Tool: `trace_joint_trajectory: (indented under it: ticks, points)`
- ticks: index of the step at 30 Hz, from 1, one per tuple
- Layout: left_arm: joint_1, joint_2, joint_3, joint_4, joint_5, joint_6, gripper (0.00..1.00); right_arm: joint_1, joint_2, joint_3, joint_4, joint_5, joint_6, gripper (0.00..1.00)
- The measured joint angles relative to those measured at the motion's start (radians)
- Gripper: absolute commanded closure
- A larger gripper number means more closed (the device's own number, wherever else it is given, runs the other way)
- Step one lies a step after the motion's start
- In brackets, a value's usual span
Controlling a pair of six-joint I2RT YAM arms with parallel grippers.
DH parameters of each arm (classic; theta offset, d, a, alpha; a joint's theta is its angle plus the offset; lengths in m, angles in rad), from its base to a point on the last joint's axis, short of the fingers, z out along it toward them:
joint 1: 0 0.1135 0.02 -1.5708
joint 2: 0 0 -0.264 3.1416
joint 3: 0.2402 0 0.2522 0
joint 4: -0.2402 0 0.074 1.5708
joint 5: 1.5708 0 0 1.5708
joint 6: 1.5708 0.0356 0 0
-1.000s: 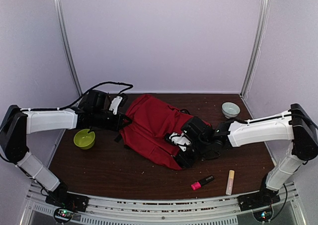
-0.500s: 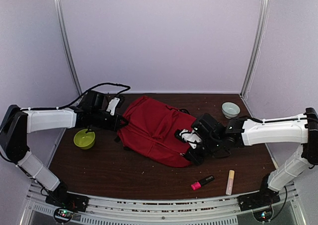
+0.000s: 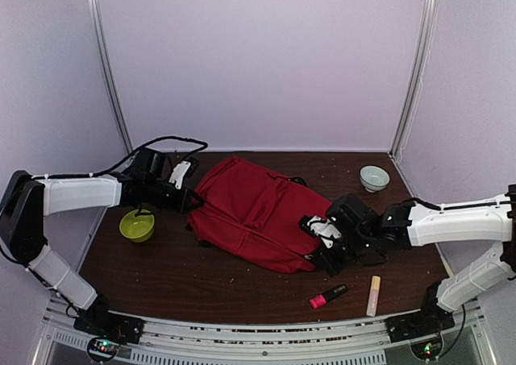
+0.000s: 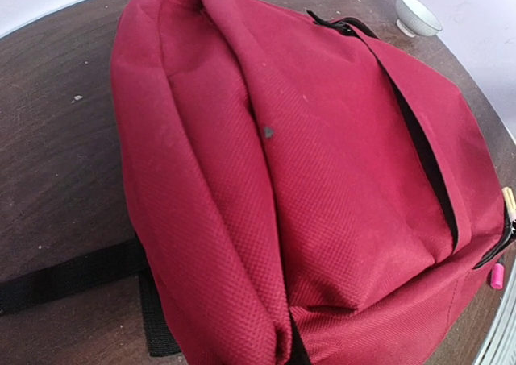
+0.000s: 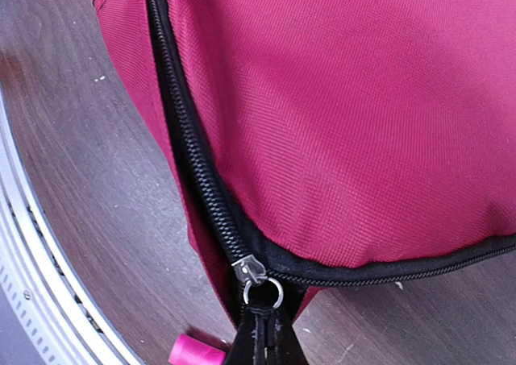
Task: Pack the student bag
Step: Zip the student bag into the largest pocket of the bag.
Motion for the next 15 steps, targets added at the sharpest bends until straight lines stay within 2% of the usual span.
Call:
trace_joint_trajectory:
  ticks: [3, 4, 6, 10, 12, 15]
  points:
    - [0.013, 0.000, -0.001, 0.006, 0.010, 0.000, 0.18, 0.000, 0.014, 0.003, 0.014, -0.022, 0.017, 1.00]
    - [0.018, -0.005, -0.003, 0.015, 0.008, -0.010, 0.04, 0.000, 0.021, 0.005, 0.014, -0.028, 0.022, 1.00]
    - [0.030, -0.029, -0.023, 0.042, -0.003, -0.020, 0.02, 0.000, 0.035, 0.010, 0.018, -0.044, 0.027, 1.00]
    - [0.027, -0.190, -0.111, 0.123, -0.033, -0.039, 0.02, -0.003, 0.045, 0.012, 0.027, -0.071, 0.039, 1.00]
    - [-0.010, -0.275, -0.124, 0.147, -0.058, -0.012, 0.02, -0.005, 0.045, 0.012, 0.032, -0.084, 0.040, 1.00]
    - [-0.134, -0.347, -0.120, 0.187, -0.102, 0.072, 0.02, -0.011, 0.045, 0.012, 0.037, -0.106, 0.040, 1.00]
